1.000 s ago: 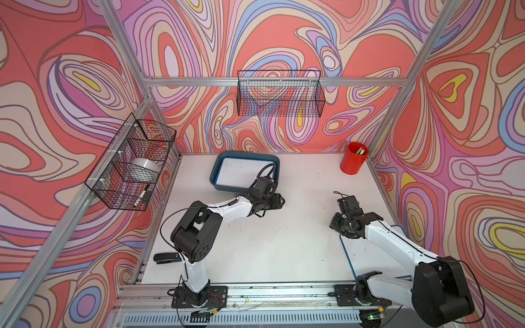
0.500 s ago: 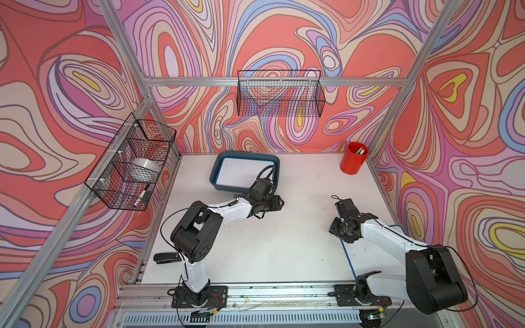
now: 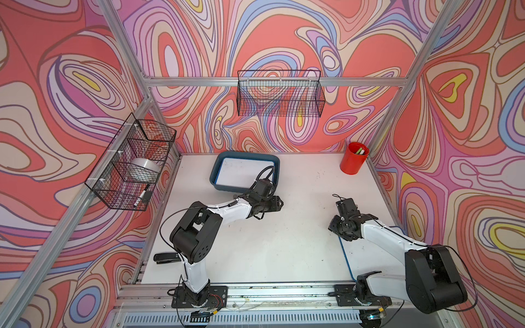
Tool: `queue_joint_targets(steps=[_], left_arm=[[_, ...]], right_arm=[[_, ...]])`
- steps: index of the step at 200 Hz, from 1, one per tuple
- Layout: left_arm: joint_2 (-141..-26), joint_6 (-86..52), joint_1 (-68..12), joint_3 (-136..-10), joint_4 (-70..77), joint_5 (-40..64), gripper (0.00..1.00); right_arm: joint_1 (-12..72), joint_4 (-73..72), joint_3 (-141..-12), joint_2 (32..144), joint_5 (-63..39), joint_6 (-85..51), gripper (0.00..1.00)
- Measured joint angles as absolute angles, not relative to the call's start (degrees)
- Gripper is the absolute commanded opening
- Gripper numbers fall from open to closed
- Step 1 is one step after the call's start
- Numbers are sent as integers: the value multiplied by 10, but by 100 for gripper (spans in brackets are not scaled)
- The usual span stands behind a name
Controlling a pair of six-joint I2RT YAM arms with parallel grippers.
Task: Put the whiteboard into the storage box
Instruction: Move the whiteboard to the center of the board.
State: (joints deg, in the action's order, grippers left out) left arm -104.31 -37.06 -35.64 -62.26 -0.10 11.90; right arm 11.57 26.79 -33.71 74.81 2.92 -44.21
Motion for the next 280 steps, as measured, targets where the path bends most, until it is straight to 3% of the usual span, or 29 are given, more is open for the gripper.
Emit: queue_joint_targets(steps=[48,103,184,240,280], left_arm=[[-1031,-375,-348,-596,5,120,58],[-1009,-390,-320,-558,9,126,58],[-939,-405,-293,-506,7,121,58],[-940,-405,-289,-507,-3,122,58],[-950,-405,-293,-525,-7,125,58]], right_arm=[[128,194,-348,785,3,-456,49],[216,71,-451,934,-25,-480,49],[281,-47,-625,1120,-69,-492,48],[285,-21,-636,1117,-78,-468,49],[260,33,-608,1044,-93,-412,49]])
